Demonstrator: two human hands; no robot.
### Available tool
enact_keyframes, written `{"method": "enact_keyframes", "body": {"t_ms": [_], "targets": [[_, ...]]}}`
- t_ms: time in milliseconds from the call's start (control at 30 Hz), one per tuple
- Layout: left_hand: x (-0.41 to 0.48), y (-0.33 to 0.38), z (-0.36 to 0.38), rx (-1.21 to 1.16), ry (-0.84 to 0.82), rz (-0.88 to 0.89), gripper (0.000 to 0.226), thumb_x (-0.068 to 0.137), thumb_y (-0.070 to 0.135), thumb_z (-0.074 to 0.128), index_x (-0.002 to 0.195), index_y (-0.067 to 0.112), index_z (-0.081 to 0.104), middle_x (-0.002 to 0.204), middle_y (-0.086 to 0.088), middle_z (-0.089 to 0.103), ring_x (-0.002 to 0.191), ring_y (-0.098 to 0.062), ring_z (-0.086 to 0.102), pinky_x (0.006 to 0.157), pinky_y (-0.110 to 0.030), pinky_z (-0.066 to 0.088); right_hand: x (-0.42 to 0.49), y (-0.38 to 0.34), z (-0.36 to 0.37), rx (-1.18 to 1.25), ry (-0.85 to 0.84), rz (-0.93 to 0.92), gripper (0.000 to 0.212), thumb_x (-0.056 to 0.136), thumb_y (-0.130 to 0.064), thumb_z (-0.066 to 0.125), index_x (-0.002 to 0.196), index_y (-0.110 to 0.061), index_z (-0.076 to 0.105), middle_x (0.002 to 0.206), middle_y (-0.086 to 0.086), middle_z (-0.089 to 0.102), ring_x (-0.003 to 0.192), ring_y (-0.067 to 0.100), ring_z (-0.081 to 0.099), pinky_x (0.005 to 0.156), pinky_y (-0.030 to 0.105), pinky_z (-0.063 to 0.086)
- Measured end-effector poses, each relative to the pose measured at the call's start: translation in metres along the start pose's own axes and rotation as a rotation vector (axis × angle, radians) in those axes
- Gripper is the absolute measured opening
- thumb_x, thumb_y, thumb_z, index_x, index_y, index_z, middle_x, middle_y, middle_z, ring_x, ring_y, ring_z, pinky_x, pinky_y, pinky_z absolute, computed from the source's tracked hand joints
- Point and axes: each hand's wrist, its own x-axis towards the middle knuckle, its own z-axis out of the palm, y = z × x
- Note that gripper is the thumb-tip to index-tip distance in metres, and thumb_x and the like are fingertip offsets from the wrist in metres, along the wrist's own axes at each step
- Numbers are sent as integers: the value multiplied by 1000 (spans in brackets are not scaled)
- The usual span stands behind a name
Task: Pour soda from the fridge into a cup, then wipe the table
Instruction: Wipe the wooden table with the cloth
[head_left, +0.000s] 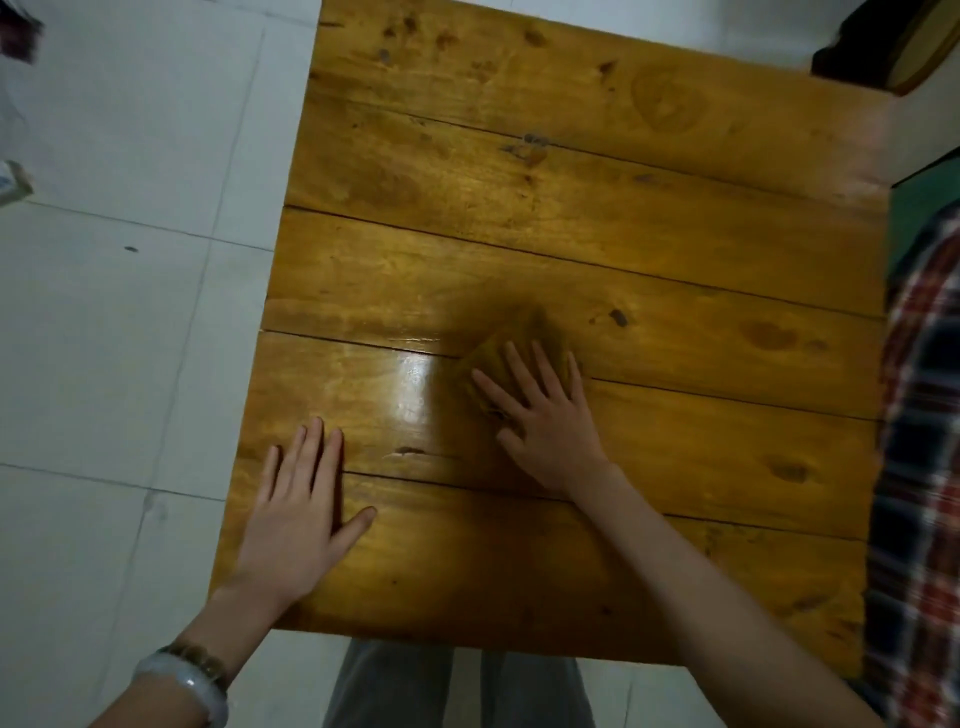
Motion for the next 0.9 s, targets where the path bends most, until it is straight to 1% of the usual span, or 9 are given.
{"method": "enact_keyframes", "body": {"t_ms": [67, 167, 300, 433, 500, 567, 667, 800, 900], "targets": [[2, 9, -7, -27, 31, -48, 88, 85, 67, 26, 149, 6, 18, 154, -18, 20, 143, -29, 15, 116, -43, 2, -20, 37, -1, -28, -16, 96, 63, 86, -50, 28, 147, -40, 15, 156, 6, 18, 143, 34, 15, 111, 62, 16], [13, 33, -18, -72, 101, -40, 83, 87, 63, 29, 150, 11, 15, 156, -15, 16, 145, -28, 8, 117, -40, -3, -46, 81, -4, -50, -77, 234, 64, 87, -51, 21, 148, -39, 5, 158, 7, 11, 144, 33, 4, 112, 59, 8], [43, 79, -24, -97, 87, 73, 84, 86, 68, 28, 152, 23, 3, 159, -7, 0, 146, -23, -4, 118, -42, -3, -79, 118, -2, 15, -106, 380, 62, 88, -53, 12, 147, -40, -3, 158, 5, -1, 144, 29, -10, 112, 58, -2], [71, 118, -21, -22, 26, 77, 92, 80, 79, 28, 146, 31, -14, 156, -4, -15, 144, -23, -12, 115, -42, -9, -74, 131, -7, 80, -122, 504, 61, 88, -56, 8, 144, -41, -13, 158, 3, -12, 143, 31, -16, 111, 60, -7], [75, 125, -14, 2, 25, 67, 95, 78, 80, 30, 147, 30, -11, 157, -7, -10, 145, -26, -8, 116, -44, -6, -52, 127, -12, 140, -104, 584, 61, 95, -51, 20, 145, -40, -12, 157, 5, -17, 142, 34, -17, 108, 65, -8], [75, 128, -10, -43, 46, 59, 97, 74, 80, 29, 151, 25, 3, 157, -11, 4, 144, -30, 3, 115, -45, -1, -20, 118, -17, 194, -63, 626, 61, 97, -48, 24, 147, -39, -9, 157, 7, -18, 142, 37, -18, 105, 69, -9], [79, 128, -10, -54, 53, 54, 101, 72, 80, 39, 151, 26, 7, 157, -10, 5, 144, -28, 2, 116, -44, -3, 29, 93, -25, 188, -17, 550, 63, 88, -56, 9, 148, -39, -4, 158, 10, -12, 142, 40, -13, 103, 70, -8], [86, 140, -24, -63, -8, -10, 106, 72, 73, 56, 151, 27, 3, 159, -7, -7, 145, -27, -10, 115, -44, -6, 59, 56, -27, 137, -22, 327, 62, 94, -56, 24, 148, -40, -1, 158, 11, -11, 142, 40, -12, 103, 68, -13], [86, 144, -32, -63, -54, -42, 105, 71, 70, 60, 149, 27, 5, 158, -6, -6, 145, -28, -8, 115, -45, -5, 49, 58, -23, 58, -22, 177, 62, 89, -61, 10, 147, -41, 0, 158, 9, -7, 143, 39, -9, 105, 68, -10]]}}
